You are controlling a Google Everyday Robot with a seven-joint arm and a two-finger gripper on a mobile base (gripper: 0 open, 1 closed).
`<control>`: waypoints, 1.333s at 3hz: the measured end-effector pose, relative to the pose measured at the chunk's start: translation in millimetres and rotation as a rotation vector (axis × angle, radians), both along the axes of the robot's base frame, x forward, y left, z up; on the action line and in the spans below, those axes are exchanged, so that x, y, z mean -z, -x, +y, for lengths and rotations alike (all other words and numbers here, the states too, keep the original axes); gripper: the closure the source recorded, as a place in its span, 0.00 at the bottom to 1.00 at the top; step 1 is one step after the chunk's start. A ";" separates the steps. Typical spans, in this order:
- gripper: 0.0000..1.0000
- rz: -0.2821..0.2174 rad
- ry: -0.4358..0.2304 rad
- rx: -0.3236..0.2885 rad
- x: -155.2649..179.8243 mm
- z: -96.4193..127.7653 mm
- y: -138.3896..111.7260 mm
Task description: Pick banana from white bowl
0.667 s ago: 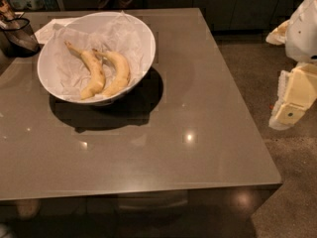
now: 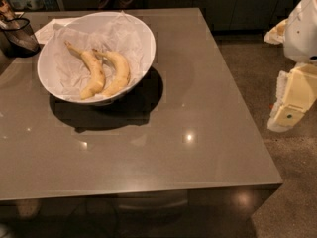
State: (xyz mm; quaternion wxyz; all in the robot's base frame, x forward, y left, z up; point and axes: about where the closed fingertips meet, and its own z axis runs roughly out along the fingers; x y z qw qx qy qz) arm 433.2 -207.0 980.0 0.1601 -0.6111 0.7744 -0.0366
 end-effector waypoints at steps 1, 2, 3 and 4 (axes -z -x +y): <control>0.00 0.032 0.031 -0.044 -7.2 31.2 8.7; 0.00 0.059 0.087 -0.110 -15.8 68.5 11.9; 0.00 0.031 0.080 -0.114 -21.6 72.3 10.4; 0.00 0.003 0.056 -0.125 -27.4 75.6 11.0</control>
Offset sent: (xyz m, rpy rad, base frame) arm -0.0218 0.1063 0.0135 -0.1822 0.1739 0.1978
